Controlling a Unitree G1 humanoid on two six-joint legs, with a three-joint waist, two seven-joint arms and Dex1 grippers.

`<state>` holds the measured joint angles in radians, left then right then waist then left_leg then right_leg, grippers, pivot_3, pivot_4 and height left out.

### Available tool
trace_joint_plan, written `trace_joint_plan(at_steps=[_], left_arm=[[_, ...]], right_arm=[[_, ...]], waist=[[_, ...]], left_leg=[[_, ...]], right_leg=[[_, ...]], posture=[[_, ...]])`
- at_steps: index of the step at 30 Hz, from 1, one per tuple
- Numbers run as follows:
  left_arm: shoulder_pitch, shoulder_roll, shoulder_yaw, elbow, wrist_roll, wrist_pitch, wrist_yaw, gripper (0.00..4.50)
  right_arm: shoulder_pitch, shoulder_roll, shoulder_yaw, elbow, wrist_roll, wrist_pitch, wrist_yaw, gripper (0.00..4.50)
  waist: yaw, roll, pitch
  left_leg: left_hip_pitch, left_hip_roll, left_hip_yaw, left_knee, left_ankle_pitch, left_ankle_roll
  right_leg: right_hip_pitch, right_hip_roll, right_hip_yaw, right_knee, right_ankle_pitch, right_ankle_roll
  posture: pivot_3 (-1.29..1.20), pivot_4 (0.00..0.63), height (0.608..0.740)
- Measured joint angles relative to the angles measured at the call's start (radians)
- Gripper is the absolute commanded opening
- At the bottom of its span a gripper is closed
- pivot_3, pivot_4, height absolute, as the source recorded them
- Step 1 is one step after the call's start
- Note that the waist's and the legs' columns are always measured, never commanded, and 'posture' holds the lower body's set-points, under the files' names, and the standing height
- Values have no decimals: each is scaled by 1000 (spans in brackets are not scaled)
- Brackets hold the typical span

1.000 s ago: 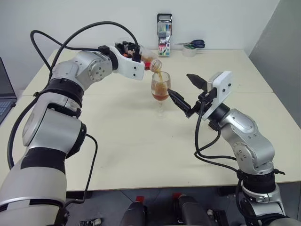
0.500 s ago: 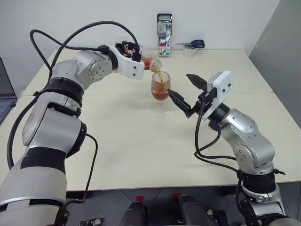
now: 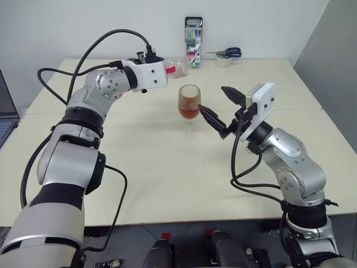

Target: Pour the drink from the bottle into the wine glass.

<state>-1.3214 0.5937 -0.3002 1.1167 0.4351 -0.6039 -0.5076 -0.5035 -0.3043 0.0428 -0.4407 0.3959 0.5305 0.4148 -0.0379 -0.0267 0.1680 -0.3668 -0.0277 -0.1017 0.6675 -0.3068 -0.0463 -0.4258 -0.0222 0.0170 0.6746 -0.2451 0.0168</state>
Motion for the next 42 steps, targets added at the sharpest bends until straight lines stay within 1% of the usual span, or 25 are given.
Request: trace_joint_plan(at_steps=[3, 7, 11, 14, 17, 20, 23, 29, 39, 42], left_arm=[[40, -6, 57, -64, -72, 69, -26, 1657], [116, -31, 160, -167, -181, 235, -25, 1657], [287, -49, 317, -363, -316, 507, 48, 1657], [397, -71, 418, -461, -403, 670, 94, 1657], [472, -113, 517, -561, -513, 801, 140, 1657], [546, -131, 589, -652, -599, 883, 151, 1657], [612, -140, 603, -678, -638, 909, 146, 1657], [708, -156, 604, -669, -672, 871, 119, 1657], [723, -165, 594, -582, -677, 774, 102, 1657], [721, -166, 590, -556, -677, 746, 103, 1657]], right_arm=[[0, -1, 0, 9, 1, 0, 12, 4500], [1, -13, 5, 11, 3, -1, 51, 4500], [75, -133, 13, -47, 69, -1, 199, 4500], [129, -194, 5, -75, 123, 4, 282, 4500], [165, -234, 6, -108, 158, 4, 348, 4500], [178, -240, 10, -118, 185, 4, 378, 4500], [177, -238, 18, -123, 199, 4, 390, 4500], [173, -219, 28, -121, 197, 4, 377, 4500], [168, -197, 35, -101, 175, 3, 341, 4500], [154, -196, 36, -101, 175, 3, 331, 4500]], waist=[[-1, 0, 0], [-5, 0, 0], [-13, 1, 0], [-12, 1, 0], [-6, 0, 0], [-6, 0, 0], [0, 0, -1], [9, 0, -1], [10, 0, -1], [10, 0, -1]], left_leg=[[0, 1, 0, 1, 0, 0], [0, 2, -1, 3, 0, 0], [1, 2, -5, 4, -2, 3], [0, 3, -7, 8, -2, 3], [0, 3, -8, 10, -2, 3], [3, 3, -8, 10, -2, 3], [3, 3, -8, 10, -1, 2], [2, 3, -8, 10, 0, 0], [2, 2, -7, 10, 0, 0], [2, 2, -7, 10, -2, 3]], right_leg=[[0, 0, 0, 1, 0, 0], [0, 0, 0, 3, 0, 0], [0, 0, 1, 4, 0, 1], [1, 0, 0, 5, 0, 1], [3, 0, 0, 5, 0, 0], [4, 0, 0, 6, 0, 0], [4, 0, 0, 6, 0, 0], [4, -2, 0, 5, 0, 0], [4, -3, 0, 5, 0, 0], [4, -3, 0, 5, 0, 0]], posture=[[0, 150, 740], [0, 150, 740], [0, 150, 740], [0, 150, 740], [0, 150, 740], [0, 150, 740], [0, 150, 740], [0, 150, 740], [0, 150, 740], [0, 150, 740]])
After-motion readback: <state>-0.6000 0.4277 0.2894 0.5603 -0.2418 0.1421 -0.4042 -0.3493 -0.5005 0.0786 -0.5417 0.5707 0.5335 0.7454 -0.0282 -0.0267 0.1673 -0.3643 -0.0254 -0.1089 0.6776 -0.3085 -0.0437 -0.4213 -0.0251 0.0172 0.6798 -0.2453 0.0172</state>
